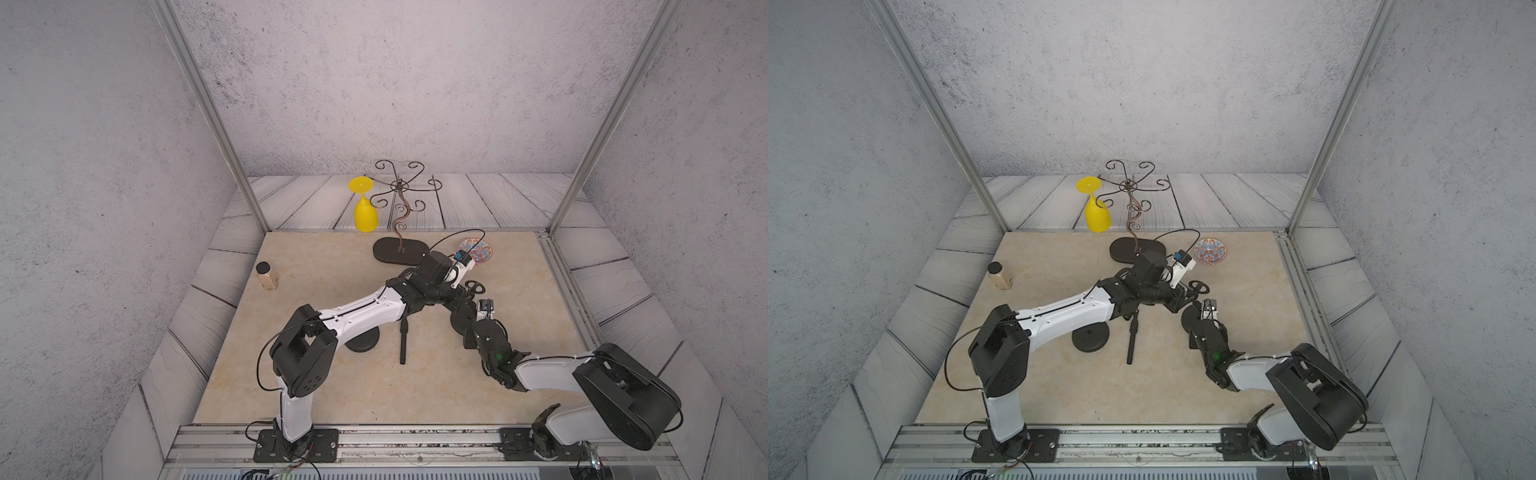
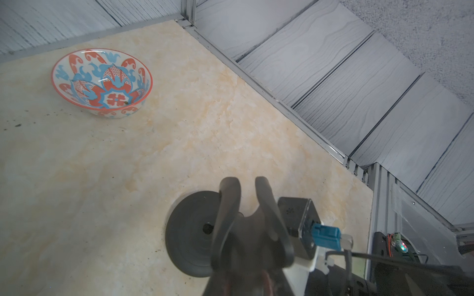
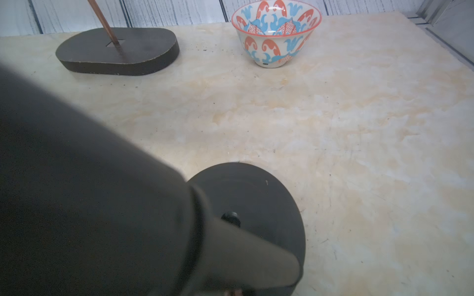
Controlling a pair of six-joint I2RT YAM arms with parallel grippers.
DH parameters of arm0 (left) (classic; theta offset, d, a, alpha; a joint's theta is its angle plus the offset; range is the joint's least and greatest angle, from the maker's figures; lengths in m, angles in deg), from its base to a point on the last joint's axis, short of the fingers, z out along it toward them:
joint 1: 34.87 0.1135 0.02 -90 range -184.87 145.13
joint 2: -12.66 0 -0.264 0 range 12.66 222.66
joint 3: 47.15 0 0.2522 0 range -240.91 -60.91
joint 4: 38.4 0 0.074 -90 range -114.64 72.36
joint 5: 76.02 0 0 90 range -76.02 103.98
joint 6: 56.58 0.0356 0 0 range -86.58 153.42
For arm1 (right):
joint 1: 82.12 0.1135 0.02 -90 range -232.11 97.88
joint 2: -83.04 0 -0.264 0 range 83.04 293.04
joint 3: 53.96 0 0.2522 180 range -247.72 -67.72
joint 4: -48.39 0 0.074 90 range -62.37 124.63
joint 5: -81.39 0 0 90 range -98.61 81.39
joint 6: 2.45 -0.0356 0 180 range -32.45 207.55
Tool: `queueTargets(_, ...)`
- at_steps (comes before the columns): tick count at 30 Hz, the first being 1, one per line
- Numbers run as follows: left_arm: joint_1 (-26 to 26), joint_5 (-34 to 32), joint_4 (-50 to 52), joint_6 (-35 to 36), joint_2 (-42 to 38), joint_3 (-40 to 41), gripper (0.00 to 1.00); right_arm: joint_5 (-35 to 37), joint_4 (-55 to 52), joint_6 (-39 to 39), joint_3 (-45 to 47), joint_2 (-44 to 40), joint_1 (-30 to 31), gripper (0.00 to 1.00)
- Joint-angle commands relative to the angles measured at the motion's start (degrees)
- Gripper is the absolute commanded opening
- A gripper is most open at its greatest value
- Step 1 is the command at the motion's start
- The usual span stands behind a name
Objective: Assemble a microphone stand
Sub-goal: Hold the microphone stand pole at the microphone stand base.
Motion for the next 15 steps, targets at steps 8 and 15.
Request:
queueTargets(8, -0.8, 1.2, 7.3, 0.2, -1.5, -4.3, 0.08, -1.8, -6.4, 8.7, -4.8, -11.3, -0.6, 0.05)
queueTargets(15, 0.9, -1.2, 15.0, 2.4, 1.3, -12.2, 0.08, -11.3, -13.5, 12.4, -4.3, -18.2, -3.6, 0.13)
